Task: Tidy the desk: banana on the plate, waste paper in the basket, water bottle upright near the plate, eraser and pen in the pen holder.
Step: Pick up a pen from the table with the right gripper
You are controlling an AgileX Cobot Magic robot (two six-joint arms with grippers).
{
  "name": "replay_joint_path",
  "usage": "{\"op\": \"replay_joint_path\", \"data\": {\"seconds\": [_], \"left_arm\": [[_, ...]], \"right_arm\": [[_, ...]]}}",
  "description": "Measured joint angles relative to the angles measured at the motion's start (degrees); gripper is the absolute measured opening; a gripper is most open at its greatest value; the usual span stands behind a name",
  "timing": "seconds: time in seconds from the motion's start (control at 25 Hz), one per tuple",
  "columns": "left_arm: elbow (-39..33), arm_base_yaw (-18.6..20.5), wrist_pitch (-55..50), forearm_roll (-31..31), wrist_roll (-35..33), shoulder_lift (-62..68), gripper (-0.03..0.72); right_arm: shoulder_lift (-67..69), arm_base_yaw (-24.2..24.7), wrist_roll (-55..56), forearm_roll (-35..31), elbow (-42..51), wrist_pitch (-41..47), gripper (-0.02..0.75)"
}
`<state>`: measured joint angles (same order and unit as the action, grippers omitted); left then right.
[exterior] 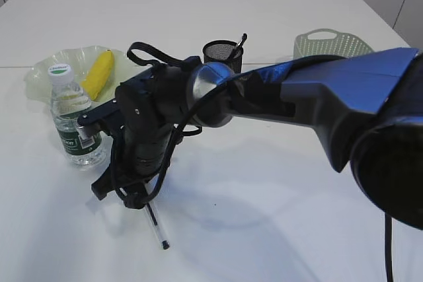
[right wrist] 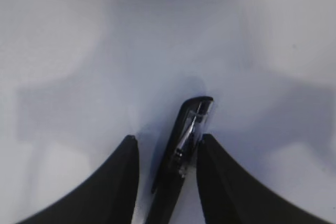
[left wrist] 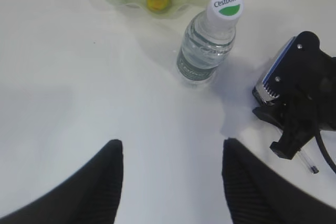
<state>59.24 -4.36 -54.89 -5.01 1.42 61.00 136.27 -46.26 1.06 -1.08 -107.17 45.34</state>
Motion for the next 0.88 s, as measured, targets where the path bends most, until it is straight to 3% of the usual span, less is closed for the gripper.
{"op": "replay_joint_path", "data": {"seconds": [0.88], "left_arm": [[0.0, 0.0, 0.0, 0.13, 0.0, 0.0, 0.403]], "right_arm": [[0.5, 1.44, -1.06, -3.55, -1.59, 0.23, 0.283]]}}
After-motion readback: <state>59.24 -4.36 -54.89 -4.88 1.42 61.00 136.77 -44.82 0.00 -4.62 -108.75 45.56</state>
